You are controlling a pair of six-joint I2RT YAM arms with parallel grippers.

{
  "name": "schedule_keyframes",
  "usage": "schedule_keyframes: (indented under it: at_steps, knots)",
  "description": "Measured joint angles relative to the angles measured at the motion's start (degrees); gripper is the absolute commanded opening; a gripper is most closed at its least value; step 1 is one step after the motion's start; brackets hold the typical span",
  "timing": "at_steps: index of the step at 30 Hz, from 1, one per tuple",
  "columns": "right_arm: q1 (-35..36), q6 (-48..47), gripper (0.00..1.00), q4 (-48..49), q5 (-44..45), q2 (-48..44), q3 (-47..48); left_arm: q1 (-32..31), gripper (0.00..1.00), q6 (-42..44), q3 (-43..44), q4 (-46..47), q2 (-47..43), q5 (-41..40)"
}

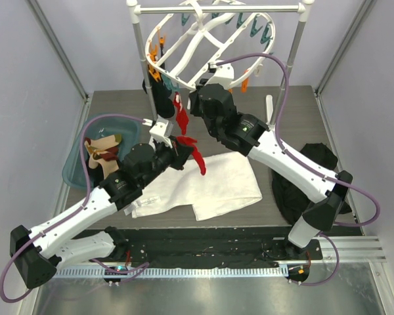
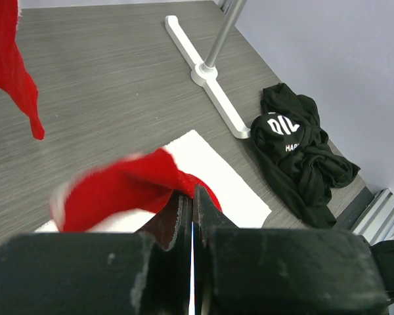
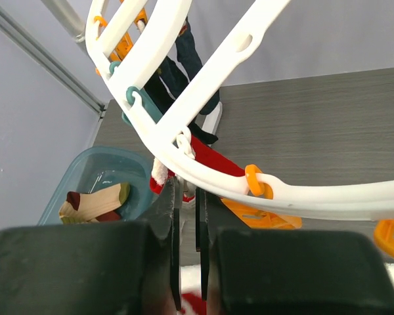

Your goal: Remove the socks clipped to the hanger

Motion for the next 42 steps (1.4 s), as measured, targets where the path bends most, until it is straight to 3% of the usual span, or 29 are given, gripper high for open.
schedule_keyframes:
  at_steps: [5, 10, 16, 25, 30, 33, 37, 42]
  knots:
    - [-0.3, -0.1, 0.02, 1.1, 0.4, 0.0, -1.4, 0.0, 0.00, -0.1, 0.0, -0.1, 0.0, -1.4]
    - [-1.0, -1.4, 0.21, 3.5, -0.7, -1.1, -4.1, 0.0, 0.00, 0.0, 0.0, -2.9, -0.2, -8.6]
    - [-3.7, -2.7, 0.28, 6.6, -2.8, -6.3, -11.7, 3.8, 0.00, 0.0, 4.3, -13.7, -0.2, -17.2]
    - [-8.2, -5.0, 0.35, 9.9, -3.7, -13.0, -16.6, 28.0, 0.00, -3.0, 12.4, -26.4, 5.1, -17.2]
    - [-11.0, -5.6, 0.37, 10.4, -4.5, -14.4, -18.4, 37.6, 0.00, -5.0, 14.6, -32.4, 11.8, -16.9]
    - [-13.0, -5.6, 0.39, 10.6, -5.9, -14.4, -19.1, 42.8, 0.23, -6.3, 15.6, -35.2, 16.7, -16.5]
    - [-14.1, -5.6, 0.42, 10.6, -7.0, -14.3, -19.4, 48.9, 0.76, -6.8, 19.2, -39.2, 24.9, -13.5]
    - [-15.2, -5.7, 0.42, 10.6, -7.7, -13.8, -19.4, 51.0, 0.91, -7.4, 26.3, -44.4, 32.8, -11.4]
